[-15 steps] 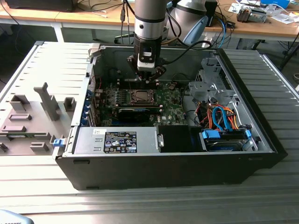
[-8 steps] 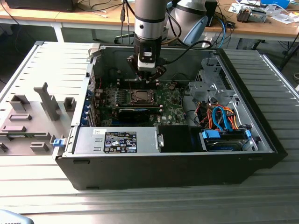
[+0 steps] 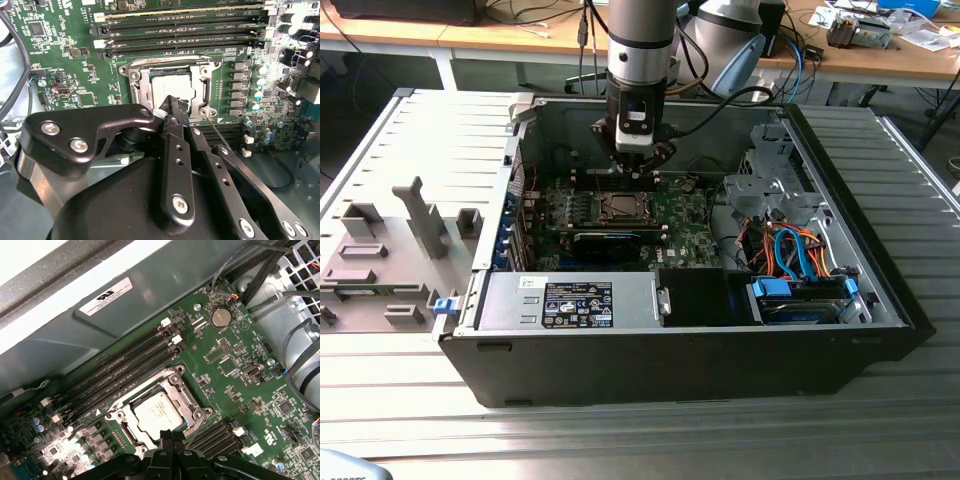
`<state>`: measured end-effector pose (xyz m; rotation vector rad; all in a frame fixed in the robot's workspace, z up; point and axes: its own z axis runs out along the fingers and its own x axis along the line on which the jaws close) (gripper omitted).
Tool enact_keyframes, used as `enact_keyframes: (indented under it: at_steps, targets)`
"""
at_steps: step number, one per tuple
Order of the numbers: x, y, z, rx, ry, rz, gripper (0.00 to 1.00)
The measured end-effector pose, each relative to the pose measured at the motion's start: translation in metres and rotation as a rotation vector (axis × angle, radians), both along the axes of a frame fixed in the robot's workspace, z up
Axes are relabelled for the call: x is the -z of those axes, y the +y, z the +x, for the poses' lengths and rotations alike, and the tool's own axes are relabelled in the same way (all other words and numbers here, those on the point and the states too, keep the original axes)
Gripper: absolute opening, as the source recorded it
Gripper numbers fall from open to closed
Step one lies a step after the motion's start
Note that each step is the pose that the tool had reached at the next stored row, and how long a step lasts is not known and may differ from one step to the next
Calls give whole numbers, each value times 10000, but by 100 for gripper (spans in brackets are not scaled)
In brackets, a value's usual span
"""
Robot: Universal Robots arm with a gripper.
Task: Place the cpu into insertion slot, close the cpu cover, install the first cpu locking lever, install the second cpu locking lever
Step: 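Install the first cpu locking lever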
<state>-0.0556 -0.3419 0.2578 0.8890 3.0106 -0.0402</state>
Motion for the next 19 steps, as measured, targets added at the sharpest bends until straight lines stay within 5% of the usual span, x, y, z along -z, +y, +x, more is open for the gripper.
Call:
enact_keyframes:
  at_steps: [19]
  targets:
    - [3, 0, 0, -364, 0, -1, 11]
